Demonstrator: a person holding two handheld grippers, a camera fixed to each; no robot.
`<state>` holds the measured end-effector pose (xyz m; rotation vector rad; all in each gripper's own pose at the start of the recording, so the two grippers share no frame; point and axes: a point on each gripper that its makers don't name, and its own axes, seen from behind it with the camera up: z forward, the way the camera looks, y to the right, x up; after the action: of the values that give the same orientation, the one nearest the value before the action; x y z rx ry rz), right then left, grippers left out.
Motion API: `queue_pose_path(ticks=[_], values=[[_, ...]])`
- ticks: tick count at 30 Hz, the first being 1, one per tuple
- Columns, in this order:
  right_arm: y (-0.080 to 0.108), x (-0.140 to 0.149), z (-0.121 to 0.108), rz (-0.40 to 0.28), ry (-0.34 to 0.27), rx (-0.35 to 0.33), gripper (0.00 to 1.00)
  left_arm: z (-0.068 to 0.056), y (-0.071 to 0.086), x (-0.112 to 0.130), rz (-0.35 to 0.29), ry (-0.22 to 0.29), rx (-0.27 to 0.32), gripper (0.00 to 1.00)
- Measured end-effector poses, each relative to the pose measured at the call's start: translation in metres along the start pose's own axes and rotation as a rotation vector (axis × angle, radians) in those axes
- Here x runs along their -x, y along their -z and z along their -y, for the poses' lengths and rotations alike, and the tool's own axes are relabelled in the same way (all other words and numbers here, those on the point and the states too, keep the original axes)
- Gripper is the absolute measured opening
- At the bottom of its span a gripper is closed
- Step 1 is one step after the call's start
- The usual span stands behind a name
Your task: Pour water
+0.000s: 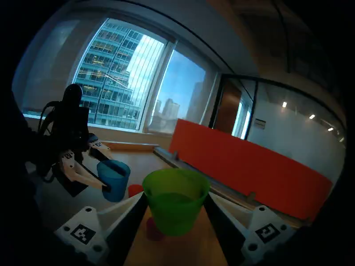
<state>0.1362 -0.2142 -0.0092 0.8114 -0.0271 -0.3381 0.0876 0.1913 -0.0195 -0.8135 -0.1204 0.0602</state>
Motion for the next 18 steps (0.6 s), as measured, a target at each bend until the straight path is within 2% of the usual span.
queue_pose_path(ticks=[18], values=[[-0.011,-0.026,-0.003,-0.014,0.180,-0.005,0.88,-0.024,-0.015,0.001,-0.007,0.005,0.059,0.86]])
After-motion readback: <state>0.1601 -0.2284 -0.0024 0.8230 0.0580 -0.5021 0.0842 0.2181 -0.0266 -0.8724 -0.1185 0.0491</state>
